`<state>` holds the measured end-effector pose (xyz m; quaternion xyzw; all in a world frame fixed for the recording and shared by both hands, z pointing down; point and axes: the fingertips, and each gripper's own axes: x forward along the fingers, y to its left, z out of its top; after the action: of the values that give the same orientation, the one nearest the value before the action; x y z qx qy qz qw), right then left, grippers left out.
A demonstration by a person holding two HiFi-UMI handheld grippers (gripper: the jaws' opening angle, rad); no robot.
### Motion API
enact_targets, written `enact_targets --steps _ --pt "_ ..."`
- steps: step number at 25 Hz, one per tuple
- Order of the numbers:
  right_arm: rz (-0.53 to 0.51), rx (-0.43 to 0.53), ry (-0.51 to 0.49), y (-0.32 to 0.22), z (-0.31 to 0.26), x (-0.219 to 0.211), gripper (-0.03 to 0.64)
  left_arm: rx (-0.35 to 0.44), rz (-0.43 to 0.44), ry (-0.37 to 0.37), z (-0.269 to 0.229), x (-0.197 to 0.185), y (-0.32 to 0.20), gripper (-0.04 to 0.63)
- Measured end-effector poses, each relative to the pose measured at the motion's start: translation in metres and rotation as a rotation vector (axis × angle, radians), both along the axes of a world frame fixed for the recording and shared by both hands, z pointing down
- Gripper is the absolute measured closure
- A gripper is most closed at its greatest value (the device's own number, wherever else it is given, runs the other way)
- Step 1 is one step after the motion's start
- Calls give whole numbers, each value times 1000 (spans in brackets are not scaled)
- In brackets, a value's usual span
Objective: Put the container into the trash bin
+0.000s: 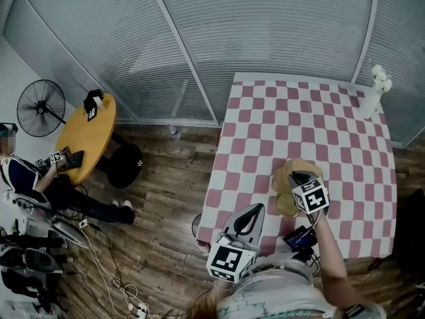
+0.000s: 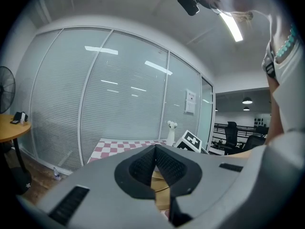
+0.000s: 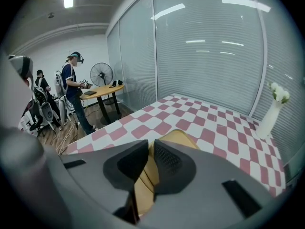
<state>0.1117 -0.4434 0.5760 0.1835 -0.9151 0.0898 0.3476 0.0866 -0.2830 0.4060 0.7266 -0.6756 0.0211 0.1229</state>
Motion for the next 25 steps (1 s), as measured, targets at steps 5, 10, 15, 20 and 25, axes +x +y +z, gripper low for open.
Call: enact_targets --steps 5,10,15,20,25 --pt "-8 43 -61 2 -38 2 583 10 5 -5 -3 2 -2 589" --pt "-28 73 -137 7 -75 3 583 16 1 -11 -5 0 -3 589" --pt "-48 111 -178 13 -104 3 584 20 -6 -12 -6 -3 -3 589" --pt "-67 153 -210 22 -131 3 586 21 -10 -12 -6 -6 -1 589" --pt "-82 176 -248 30 -155 5 585 34 -10 -12 -11 -7 -1 589"
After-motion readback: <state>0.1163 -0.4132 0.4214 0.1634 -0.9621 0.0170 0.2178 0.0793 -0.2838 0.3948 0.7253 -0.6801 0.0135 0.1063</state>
